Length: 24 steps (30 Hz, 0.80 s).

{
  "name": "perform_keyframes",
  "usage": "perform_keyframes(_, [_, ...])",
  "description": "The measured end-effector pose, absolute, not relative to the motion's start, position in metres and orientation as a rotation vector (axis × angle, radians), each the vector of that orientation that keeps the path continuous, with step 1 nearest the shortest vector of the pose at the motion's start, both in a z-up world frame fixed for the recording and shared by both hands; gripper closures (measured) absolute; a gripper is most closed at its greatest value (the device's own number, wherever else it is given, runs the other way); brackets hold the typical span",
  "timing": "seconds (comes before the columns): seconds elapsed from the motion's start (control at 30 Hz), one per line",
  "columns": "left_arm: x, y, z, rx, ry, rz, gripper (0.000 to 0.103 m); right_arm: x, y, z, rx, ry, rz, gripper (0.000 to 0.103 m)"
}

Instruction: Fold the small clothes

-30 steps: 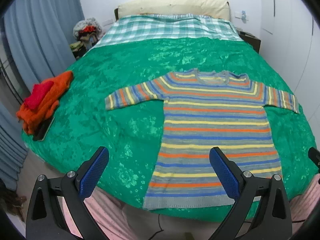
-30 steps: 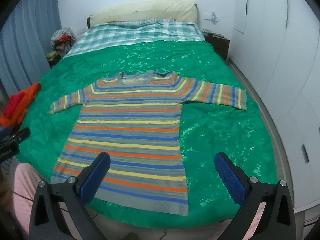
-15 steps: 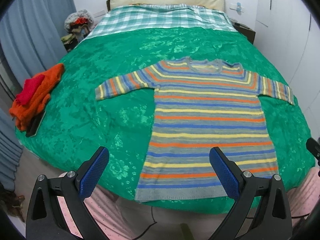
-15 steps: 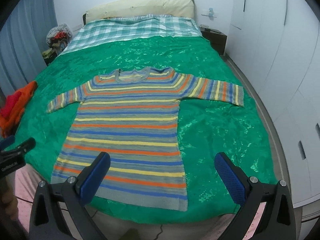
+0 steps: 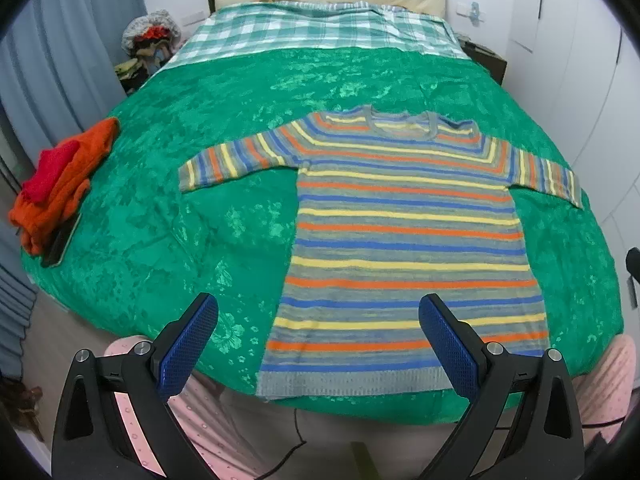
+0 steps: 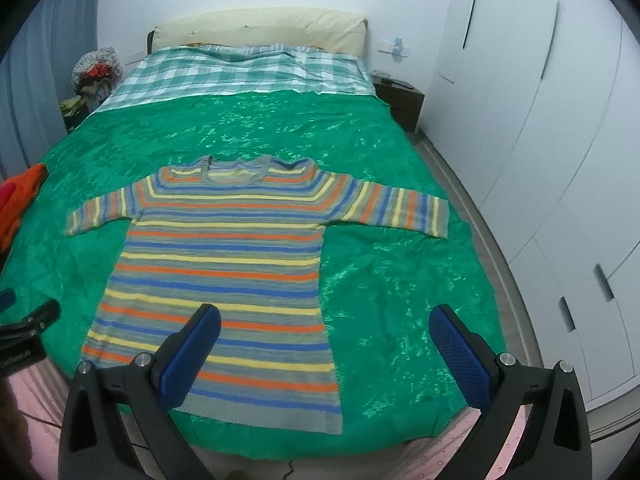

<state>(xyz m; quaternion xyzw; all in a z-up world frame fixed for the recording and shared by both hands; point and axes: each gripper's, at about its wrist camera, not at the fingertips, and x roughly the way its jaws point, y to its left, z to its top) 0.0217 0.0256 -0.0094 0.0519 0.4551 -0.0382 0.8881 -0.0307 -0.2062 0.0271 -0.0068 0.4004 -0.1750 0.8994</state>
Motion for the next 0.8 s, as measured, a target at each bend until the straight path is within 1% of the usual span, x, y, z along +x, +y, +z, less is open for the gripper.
perform_keyframes(0.8, [0.025,0.012,-0.02,0.148,0.97,-0.079,0.002,-0.03,-0.226,0.023,-0.055,0.842,-0.435,0.001])
